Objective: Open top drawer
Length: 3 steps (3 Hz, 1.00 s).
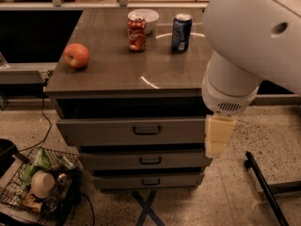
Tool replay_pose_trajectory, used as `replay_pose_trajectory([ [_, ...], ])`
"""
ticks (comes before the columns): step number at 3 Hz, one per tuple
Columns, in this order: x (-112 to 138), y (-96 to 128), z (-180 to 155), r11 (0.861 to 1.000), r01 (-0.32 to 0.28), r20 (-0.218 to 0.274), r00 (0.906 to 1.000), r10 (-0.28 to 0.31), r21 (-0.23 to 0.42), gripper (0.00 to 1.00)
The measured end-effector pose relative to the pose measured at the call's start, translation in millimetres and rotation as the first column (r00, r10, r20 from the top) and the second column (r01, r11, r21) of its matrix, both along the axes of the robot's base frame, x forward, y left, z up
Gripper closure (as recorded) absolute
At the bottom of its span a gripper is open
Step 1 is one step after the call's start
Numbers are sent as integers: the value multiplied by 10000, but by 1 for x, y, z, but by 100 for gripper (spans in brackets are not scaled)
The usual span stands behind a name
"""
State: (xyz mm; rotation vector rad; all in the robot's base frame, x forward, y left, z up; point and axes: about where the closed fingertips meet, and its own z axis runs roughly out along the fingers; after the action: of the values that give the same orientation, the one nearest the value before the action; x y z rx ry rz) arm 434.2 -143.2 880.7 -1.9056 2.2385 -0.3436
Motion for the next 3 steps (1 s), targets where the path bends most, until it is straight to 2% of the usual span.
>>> replay_pose_trajectory([
  [1, 11, 20, -32, 9994, -338, -574, 9978, 338, 10, 0],
  [2, 26, 43, -76, 9984, -569, -1288, 9901, 567, 22, 0],
  [3, 37, 60, -109, 9973, -736, -1793, 9811, 724, 4, 0],
])
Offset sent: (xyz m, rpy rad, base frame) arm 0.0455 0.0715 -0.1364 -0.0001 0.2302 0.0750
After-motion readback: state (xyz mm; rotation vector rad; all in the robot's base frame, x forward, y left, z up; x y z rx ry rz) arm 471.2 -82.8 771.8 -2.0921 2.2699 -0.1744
